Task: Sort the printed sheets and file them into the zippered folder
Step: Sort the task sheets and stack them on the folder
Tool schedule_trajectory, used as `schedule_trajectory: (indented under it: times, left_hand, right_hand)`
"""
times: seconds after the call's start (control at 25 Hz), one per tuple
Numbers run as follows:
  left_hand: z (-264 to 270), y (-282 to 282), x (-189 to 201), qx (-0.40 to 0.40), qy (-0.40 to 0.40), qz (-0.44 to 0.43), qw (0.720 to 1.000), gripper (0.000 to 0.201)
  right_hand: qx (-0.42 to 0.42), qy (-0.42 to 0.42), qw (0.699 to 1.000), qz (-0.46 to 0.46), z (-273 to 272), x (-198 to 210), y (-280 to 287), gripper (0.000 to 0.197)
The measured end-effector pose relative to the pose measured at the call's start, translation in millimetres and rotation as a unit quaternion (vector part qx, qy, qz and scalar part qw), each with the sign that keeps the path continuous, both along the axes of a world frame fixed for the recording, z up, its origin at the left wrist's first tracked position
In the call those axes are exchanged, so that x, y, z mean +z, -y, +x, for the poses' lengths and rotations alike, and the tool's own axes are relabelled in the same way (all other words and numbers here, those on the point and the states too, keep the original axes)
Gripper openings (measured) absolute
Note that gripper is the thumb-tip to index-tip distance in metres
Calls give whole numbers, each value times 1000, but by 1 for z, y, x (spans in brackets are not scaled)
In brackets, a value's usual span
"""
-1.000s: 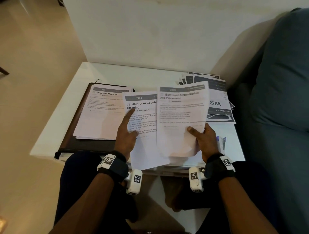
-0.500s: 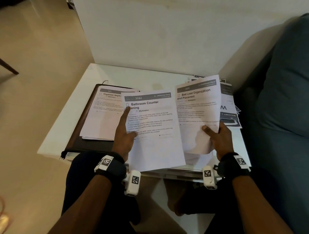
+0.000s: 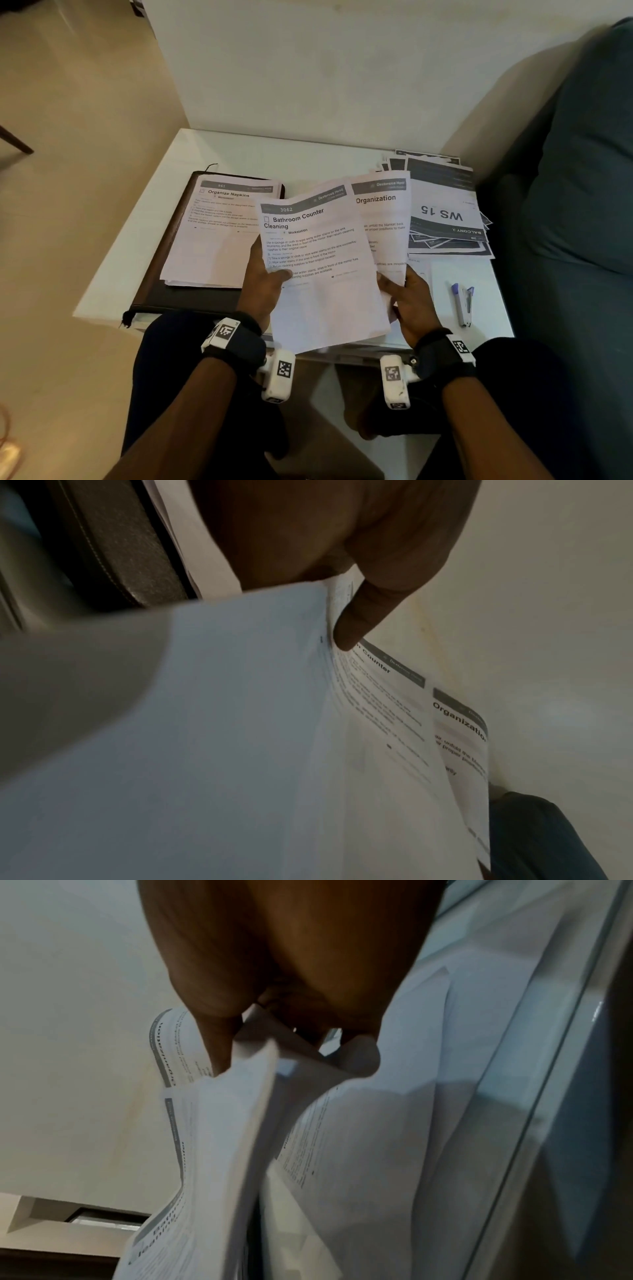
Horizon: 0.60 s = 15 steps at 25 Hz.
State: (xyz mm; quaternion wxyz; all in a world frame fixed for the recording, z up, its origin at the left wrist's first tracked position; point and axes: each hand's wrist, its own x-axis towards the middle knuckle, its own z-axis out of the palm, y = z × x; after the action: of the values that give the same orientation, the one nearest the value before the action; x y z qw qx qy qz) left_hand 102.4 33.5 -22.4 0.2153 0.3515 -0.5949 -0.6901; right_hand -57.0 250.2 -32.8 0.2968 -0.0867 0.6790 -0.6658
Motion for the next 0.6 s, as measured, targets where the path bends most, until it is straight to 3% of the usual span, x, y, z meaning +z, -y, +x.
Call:
schedule_trajectory:
  times: [0.16,0.44,0.6]
  left_hand:
    - [-2,-3,1,-9,2,0,1000,67]
    - [-6,-6,-1,-12,0,-3,1000,65]
    - [-2,-4,1,4,9,-21,1000,56]
  right_hand:
    - [52,-22,998,9,7,-13,3,28]
    - [85,-44,994,45,20,-3,13,31]
    - [58,14,997,45,12,11,2,20]
